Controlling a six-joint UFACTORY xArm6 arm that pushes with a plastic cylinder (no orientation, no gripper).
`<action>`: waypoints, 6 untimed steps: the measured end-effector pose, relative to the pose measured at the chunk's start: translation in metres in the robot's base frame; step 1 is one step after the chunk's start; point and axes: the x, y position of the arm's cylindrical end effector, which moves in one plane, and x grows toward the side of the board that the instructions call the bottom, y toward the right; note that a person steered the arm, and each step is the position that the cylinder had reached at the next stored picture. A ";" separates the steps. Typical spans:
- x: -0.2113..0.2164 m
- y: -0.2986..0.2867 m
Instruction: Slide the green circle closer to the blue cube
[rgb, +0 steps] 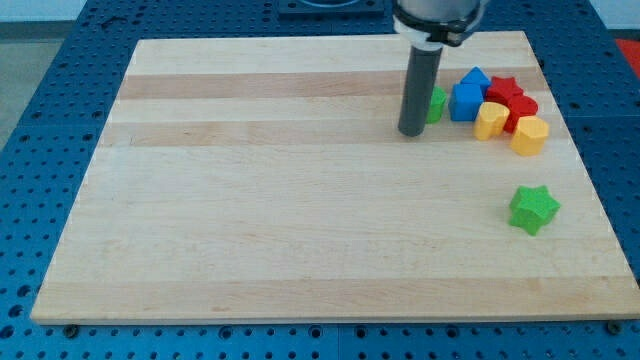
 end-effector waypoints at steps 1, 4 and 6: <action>-0.011 -0.024; -0.036 0.007; -0.031 0.014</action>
